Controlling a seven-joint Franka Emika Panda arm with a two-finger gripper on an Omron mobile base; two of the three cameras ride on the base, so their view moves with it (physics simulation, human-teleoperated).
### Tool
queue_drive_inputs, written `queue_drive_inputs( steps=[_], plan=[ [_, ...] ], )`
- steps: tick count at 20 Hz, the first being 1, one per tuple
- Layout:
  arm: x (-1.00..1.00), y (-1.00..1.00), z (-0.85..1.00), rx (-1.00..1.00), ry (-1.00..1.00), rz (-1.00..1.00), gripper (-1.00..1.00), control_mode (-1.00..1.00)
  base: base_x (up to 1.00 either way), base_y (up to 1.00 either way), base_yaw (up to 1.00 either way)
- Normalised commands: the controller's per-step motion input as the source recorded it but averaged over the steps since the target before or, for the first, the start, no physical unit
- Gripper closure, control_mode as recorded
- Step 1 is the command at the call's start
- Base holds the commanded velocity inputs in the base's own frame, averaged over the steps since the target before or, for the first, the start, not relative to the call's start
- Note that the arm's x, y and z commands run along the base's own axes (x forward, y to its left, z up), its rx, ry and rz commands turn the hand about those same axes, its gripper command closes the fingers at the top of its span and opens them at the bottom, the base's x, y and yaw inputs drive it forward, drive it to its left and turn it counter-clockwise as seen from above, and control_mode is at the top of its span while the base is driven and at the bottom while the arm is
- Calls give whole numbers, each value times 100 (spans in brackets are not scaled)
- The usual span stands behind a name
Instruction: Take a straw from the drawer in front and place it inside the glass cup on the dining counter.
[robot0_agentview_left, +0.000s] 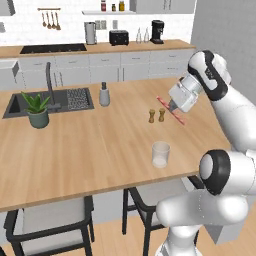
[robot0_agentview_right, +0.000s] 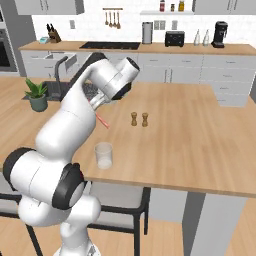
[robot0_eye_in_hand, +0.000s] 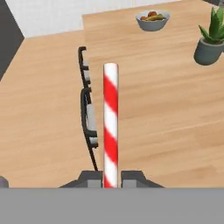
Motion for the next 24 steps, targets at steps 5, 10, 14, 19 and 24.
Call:
queue_drive_inputs(
  steps=[5,10,14,19,24],
  plan=[
    [-16,4,-33,31,-12,6,100,-100,0,0,0],
    [32,0,-40,16,-1,0,100,-100,0,0,0],
    [9,0,-50,13,0,0,100,-100,0,0,0],
    [5,0,-40,10,0,0,100,-100,0,0,0],
    [52,0,-26,6,0,0,100,-100,0,0,0]
  ],
)
